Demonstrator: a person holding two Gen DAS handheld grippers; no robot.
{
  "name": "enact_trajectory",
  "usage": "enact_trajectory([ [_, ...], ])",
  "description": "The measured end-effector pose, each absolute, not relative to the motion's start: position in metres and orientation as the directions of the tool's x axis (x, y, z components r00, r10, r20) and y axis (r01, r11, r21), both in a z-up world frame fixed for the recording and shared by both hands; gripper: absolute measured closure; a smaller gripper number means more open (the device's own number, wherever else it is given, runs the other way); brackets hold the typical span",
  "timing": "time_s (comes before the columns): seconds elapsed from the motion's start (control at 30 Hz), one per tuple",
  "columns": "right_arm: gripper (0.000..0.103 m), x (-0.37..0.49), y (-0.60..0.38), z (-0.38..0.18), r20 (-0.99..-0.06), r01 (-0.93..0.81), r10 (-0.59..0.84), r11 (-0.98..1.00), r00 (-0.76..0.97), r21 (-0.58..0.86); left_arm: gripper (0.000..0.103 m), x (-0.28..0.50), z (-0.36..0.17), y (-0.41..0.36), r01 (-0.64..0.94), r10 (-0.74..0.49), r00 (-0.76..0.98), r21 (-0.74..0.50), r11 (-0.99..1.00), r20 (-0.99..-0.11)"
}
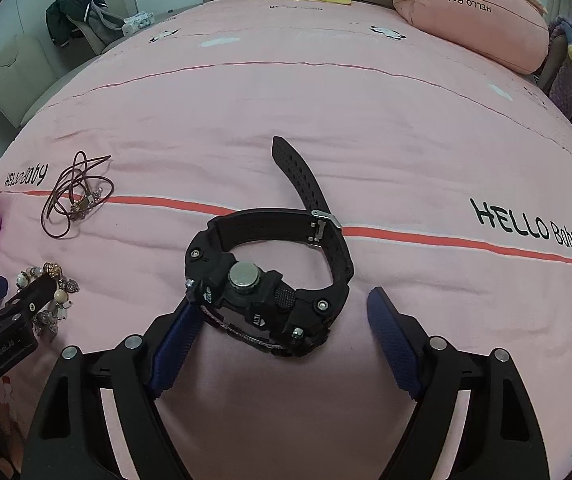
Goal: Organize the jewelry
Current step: 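Grasp the beaded charm bracelet with the left tool while the right tool grasps the black wristwatch, then lift the bracelet and wristwatch and carry them over the purple basin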
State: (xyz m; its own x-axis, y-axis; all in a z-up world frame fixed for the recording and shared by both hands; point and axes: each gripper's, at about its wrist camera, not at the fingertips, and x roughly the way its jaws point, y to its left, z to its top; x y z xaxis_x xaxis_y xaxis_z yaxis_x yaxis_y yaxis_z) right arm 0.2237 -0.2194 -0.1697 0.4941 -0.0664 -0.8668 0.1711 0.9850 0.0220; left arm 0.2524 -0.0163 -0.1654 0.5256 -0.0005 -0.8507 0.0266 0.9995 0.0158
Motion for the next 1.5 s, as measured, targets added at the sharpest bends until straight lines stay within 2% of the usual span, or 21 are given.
enact_trajectory([
  [0.03,0.024,0.225,-0.219,-0.17,-0.868,0.169,-0.068,0.985,0.491,0.019,0.02,0.253,-0.165,-0.017,0.028,-0.004,0.526,0.012,1.0,-0.851],
  [0.13,0.028,0.229,-0.216,-0.171,-0.87,0.159,-0.075,0.987,0.488,0.005,0.036,0.248,-0.164,-0.023,0.044,-0.027,0.53,-0.004,0.999,-0.847],
  [0.17,0.037,0.229,-0.214,-0.17,-0.869,0.147,-0.066,0.989,0.49,0.008,0.046,0.246,-0.163,-0.025,0.055,-0.038,0.532,-0.011,0.998,-0.846],
  [0.23,0.037,0.227,-0.21,-0.169,-0.867,0.137,-0.078,0.99,0.493,-0.011,0.061,0.242,-0.162,-0.027,0.071,-0.058,0.532,-0.024,0.997,-0.845],
  [0.3,0.038,0.226,-0.21,-0.169,-0.866,0.134,-0.074,0.991,0.495,-0.008,0.084,0.239,-0.16,-0.028,0.081,-0.081,0.527,-0.045,0.996,-0.846],
  [0.37,0.038,0.224,-0.212,-0.168,-0.866,0.14,-0.06,0.99,0.497,0.012,0.091,0.238,-0.159,-0.026,0.088,-0.119,0.514,-0.086,0.992,-0.849],
  [0.83,0.038,0.169,-0.219,-0.149,-0.853,0.16,-0.001,0.982,0.523,0.096,0.091,0.203,-0.13,-0.015,0.129,-0.231,0.51,-0.192,0.973,-0.828],
  [1.5,0.038,0.086,-0.198,-0.07,-0.797,0.145,0.02,0.98,0.603,0.134,0.091,0.132,-0.048,0.005,0.198,-0.279,0.577,-0.2,0.96,-0.768],
])
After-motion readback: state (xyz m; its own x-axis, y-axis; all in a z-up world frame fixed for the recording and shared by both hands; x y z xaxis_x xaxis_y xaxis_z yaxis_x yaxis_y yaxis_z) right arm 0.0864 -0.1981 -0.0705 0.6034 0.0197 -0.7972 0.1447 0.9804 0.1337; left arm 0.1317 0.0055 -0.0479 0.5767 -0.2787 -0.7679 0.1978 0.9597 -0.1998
